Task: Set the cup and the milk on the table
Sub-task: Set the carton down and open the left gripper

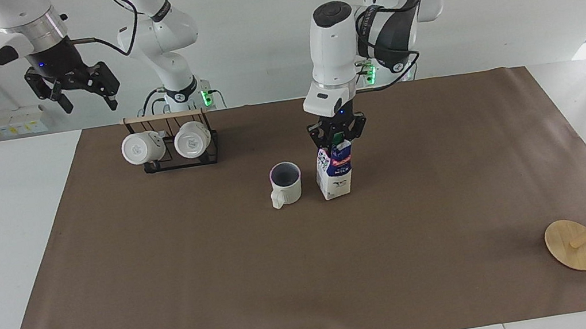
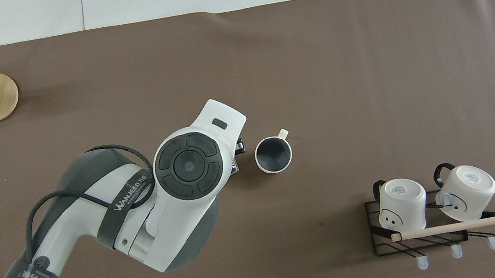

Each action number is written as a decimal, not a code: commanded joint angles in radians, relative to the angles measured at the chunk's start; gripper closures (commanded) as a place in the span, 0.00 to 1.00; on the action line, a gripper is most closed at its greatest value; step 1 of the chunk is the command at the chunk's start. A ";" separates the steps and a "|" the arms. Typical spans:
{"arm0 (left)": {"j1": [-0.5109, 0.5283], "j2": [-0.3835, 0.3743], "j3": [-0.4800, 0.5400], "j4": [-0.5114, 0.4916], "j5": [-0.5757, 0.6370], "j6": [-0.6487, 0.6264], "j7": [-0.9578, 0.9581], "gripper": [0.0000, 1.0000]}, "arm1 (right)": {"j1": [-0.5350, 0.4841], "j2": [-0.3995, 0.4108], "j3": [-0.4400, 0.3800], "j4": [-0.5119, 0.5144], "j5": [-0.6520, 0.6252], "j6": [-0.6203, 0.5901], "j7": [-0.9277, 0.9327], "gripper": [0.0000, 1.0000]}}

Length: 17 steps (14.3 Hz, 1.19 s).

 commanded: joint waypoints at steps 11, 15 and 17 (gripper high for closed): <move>-0.024 0.014 0.015 0.025 0.018 -0.009 -0.003 0.00 | -0.009 -0.007 0.004 -0.004 -0.002 -0.009 -0.020 0.00; -0.012 -0.002 0.012 0.062 -0.020 -0.056 0.000 0.00 | -0.008 -0.007 0.004 -0.004 -0.002 -0.009 -0.021 0.00; -0.007 -0.012 0.021 0.112 -0.056 -0.117 0.002 0.00 | -0.009 -0.007 0.004 -0.004 -0.002 -0.009 -0.020 0.00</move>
